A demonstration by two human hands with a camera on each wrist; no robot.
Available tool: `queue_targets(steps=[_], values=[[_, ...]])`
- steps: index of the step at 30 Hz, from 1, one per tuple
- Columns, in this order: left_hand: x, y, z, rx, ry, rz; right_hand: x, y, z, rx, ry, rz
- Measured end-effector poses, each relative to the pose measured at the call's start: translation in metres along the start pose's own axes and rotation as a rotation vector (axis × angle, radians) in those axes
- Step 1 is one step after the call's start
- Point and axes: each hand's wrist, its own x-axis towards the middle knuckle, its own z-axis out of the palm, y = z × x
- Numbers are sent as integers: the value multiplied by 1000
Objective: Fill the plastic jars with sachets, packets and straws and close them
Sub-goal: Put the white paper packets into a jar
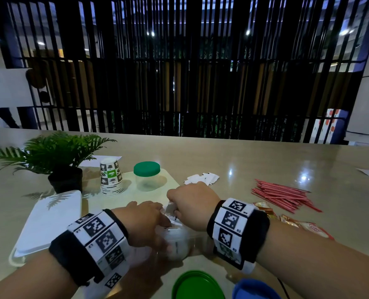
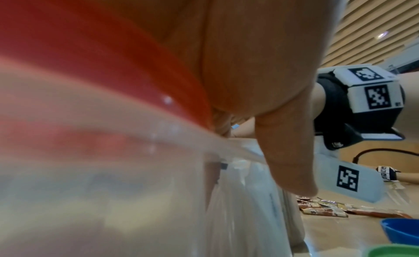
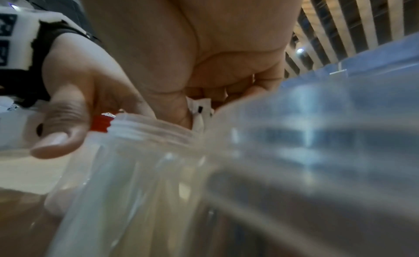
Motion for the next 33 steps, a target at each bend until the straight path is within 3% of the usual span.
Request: queue_targets(steps=[4,19,23,27,29,33], values=[[0,-2,2,-38,27,15,-4,-3,-3,1,-21,-53],[-5,2,-7,-105,151,-19,1,0,-14,47,-495,17],[-3,7,-12,-87,58,-17,0,-1,-16,36,-546,-5],[1,13,-11,-77,-8,-48,1,6,-18,177,-469,3],[0,16,-11,-91,6,-70,1,9,-19,180,-370,31],[1,18,-12,-47,22,-50,1,6,-17,133,-321,36]])
